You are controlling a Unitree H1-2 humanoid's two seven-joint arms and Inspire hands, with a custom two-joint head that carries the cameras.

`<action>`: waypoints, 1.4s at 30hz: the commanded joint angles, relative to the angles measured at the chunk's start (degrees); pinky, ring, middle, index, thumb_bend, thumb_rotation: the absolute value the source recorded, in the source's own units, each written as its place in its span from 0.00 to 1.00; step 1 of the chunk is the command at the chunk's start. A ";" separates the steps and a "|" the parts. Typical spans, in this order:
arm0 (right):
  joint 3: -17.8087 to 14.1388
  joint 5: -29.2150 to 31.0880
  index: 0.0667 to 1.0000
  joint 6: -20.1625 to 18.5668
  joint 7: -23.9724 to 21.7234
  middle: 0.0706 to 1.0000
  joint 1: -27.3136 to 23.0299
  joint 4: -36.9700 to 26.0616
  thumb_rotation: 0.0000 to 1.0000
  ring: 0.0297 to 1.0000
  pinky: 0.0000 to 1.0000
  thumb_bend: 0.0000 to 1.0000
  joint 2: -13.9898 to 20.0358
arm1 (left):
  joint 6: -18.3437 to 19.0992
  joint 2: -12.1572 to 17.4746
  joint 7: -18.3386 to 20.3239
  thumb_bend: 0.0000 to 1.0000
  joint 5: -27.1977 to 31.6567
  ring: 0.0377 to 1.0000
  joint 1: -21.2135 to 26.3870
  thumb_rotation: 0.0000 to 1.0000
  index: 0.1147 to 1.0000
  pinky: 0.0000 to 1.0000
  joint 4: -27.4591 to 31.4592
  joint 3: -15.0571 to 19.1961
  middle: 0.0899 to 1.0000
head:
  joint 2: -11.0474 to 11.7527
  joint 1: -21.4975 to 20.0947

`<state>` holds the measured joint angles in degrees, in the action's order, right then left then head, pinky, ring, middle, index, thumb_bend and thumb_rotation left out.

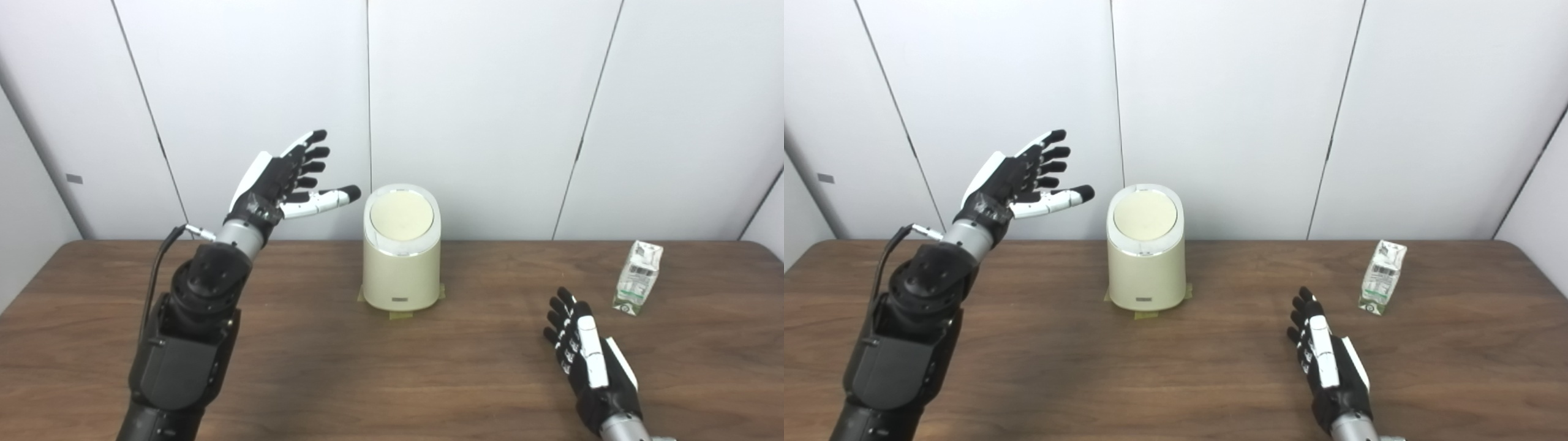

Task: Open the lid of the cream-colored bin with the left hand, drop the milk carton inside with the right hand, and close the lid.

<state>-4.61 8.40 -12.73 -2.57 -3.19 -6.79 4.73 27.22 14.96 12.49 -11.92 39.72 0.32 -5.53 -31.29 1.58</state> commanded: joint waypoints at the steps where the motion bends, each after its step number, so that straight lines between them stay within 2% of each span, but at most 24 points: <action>1: -0.28 0.59 1.00 0.92 -0.36 0.99 -1.53 -0.20 1.00 0.99 1.00 0.59 0.05 | -0.31 0.99 2.14 0.80 -3.05 0.90 6.42 0.23 0.97 0.86 -2.13 -0.88 0.93 | -0.07 0.03; 5: -0.11 0.72 1.00 1.02 -0.52 0.99 -1.55 -0.02 1.00 0.99 1.00 0.60 -0.11 | -0.31 0.36 5.79 0.84 -7.16 0.93 12.39 0.12 0.97 0.87 -8.31 -2.48 0.95 | -0.16 0.05; 8: -0.16 0.88 0.99 0.59 -0.21 0.98 -1.78 0.14 1.00 0.98 1.00 0.61 -0.56 | -0.31 -0.70 6.92 0.85 -8.74 0.93 15.97 0.03 0.98 0.86 -12.50 -3.26 0.95 | -0.70 0.32; 14: -0.17 1.15 0.99 -0.23 0.10 0.98 -1.99 -0.29 1.00 0.98 1.00 0.62 -1.15 | -1.07 -0.87 6.41 0.86 -14.48 0.89 22.09 0.00 0.94 0.79 -20.32 -10.38 0.94 | -1.40 0.17; 16: -0.14 0.80 0.99 -0.08 0.13 0.98 -2.08 -0.12 1.00 0.98 1.00 0.62 -1.01 | -3.87 -0.96 5.11 0.86 -18.03 0.89 23.13 0.02 0.94 0.77 -22.56 -14.46 0.94 | -1.56 0.28; 19: -0.21 0.80 0.99 0.12 0.00 0.98 -2.06 -0.01 1.00 0.98 1.00 0.62 -0.89 | -6.43 -1.85 3.25 0.87 -21.04 0.91 24.18 0.02 0.94 0.79 -25.68 -17.96 0.96 | -1.42 0.51; 26: -0.39 1.49 0.99 0.55 -0.10 0.97 -2.30 0.87 1.00 0.98 1.00 0.62 -1.00 | -9.29 -4.44 0.79 0.87 -22.65 0.91 24.67 0.00 0.94 0.76 -29.49 -19.65 0.97 | -0.94 0.65; 30: -0.44 1.60 0.99 0.96 -0.21 0.97 -2.52 1.45 1.00 0.98 1.00 0.61 -0.75 | -11.61 -4.31 -0.91 0.90 -26.35 0.85 25.43 0.00 0.92 0.70 -31.50 -22.32 0.93 | -0.98 1.02; 33: -0.39 1.76 0.99 1.75 -0.51 0.97 -2.70 2.11 1.00 0.98 1.00 0.61 -0.58 | -13.21 -3.94 -1.96 0.92 -29.15 0.84 25.89 0.00 0.91 0.71 -32.97 -24.20 0.91 | -0.93 1.22; 42: 0.03 1.24 0.99 0.53 0.07 0.98 -2.77 0.96 1.00 0.97 1.00 0.61 -0.83 | -14.51 -2.92 -1.53 0.91 -31.41 0.86 25.69 0.00 0.89 0.74 -32.78 -24.18 0.90 | -1.51 1.02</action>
<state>-4.76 9.81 -12.20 -2.33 -4.39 -5.11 3.74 13.02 10.73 11.87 -42.31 61.40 -33.90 -30.45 -32.78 2.55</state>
